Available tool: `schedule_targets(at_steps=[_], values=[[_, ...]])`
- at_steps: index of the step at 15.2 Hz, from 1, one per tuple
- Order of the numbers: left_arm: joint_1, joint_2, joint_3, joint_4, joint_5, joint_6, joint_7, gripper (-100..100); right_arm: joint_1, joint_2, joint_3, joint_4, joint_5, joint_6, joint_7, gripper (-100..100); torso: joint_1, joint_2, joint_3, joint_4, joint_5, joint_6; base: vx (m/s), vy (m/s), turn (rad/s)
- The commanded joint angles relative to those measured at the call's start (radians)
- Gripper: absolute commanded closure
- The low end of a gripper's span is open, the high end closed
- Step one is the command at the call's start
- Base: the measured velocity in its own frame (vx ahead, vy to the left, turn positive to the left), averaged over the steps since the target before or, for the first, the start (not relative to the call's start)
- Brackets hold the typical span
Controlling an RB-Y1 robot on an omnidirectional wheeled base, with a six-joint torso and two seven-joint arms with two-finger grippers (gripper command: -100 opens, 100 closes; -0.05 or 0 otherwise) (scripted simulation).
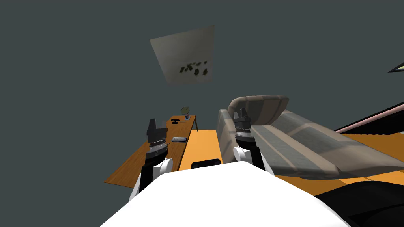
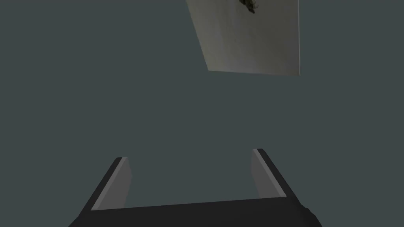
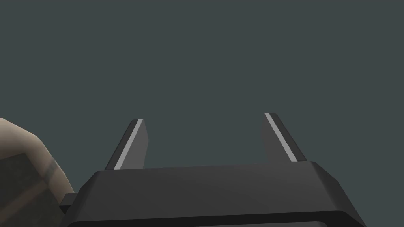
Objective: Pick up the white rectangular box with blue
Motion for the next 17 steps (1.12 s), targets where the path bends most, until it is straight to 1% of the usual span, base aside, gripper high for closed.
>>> schedule_targets(at_steps=[1,3,6,7,8,9,10,11,12,13,14,15,16,17], values=[[0.000,0.034,0.009,0.013,0.008,0.024,-0.005,-100,0.000,0.000,0.000,0.000,0.000,0.000,0.000,0,0.000,0.000,0.000,0.000,0.000,0.000,0.014,-0.004,-0.019],[0.001,0.064,0.023,0.032,0.021,0.060,-0.013,-100,0.000,0.000,0.000,0.000,0.000,0.000,0.000,0,0.000,-0.001,-0.001,0.000,0.000,0.000,0.036,-0.013,-0.033],[0.002,0.111,0.054,0.077,0.052,0.138,-0.029,-100,0.000,0.000,0.000,0.000,0.000,0.000,0.000,0,-0.001,-0.004,-0.003,-0.001,0.000,0.000,0.068,-0.025,-0.049],[0.002,0.111,0.054,0.077,0.052,0.141,-0.029,-100,0.000,0.000,0.000,0.000,0.000,0.000,0.000,0,-0.001,-0.005,-0.003,-0.001,0.000,0.000,0.065,-0.014,-0.043],[0.003,0.128,0.067,0.096,0.065,0.175,-0.036,-100,0.000,0.000,0.000,0.000,0.000,0.000,0.000,0,-0.001,-0.005,-0.003,-0.001,0.000,0.000,0.063,-0.012,-0.051],[0.003,0.128,0.067,0.096,0.065,0.175,-0.036,-100,0.000,0.000,0.000,0.000,0.000,0.000,0.000,0,-0.001,-0.005,-0.003,-0.001,0.000,0.000,0.056,-0.010,-0.037],[0.004,0.145,0.081,0.117,0.080,0.211,-0.044,-100,0.000,0.000,0.000,0.000,0.000,0.000,0.000,0,0.000,-0.005,-0.003,-0.001,0.000,0.000,0.051,-0.010,-0.044],[0.004,0.145,0.081,0.117,0.080,0.211,-0.044,-100,0.000,0.000,0.000,0.000,0.000,0.000,0.000,0,0.000,-0.005,-0.003,-0.001,0.000,0.000,0.046,-0.013,-0.038],[0.004,0.163,0.095,0.140,0.096,0.250,-0.052,-100,0.000,0.000,0.000,0.000,0.000,0.000,0.000,0,-0.001,-0.004,-0.002,-0.001,0.000,0.000,0.055,-0.023,-0.056],[0.004,0.163,0.095,0.140,0.096,0.250,-0.052,-100,0.000,0.000,0.000,0.000,0.000,0.000,0.000,0,-0.001,-0.004,-0.003,-0.001,0.000,0.000,0.054,-0.023,-0.051],[0.005,0.180,0.111,0.164,0.114,0.280,-0.061,-100,0.000,0.000,0.000,0.000,0.000,0.000,0.000,0,-0.001,-0.004,-0.003,-0.001,0.000,0.000,0.060,-0.020,-0.059],[0.005,0.180,0.111,0.164,0.114,0.292,-0.061,-100,0.000,0.000,0.000,0.000,0.000,0.000,0.000,0,-0.001,-0.004,-0.003,-0.001,0.000,0.000,0.058,-0.017,-0.049],[0.005,0.180,0.111,0.164,0.114,0.292,-0.061,-100,0.000,0.000,0.000,0.000,0.000,0.000,0.000,0,-0.001,-0.004,-0.003,-0.001,0.000,0.000,0.037,-0.011,-0.016],[0.006,0.198,0.127,0.190,0.133,0.330,-0.070,-100,0.000,0.000,0.000,0.000,0.000,0.000,0.000,0,-0.001,-0.004,-0.002,-0.001,0.000,0.000,0.043,-0.019,-0.057]])
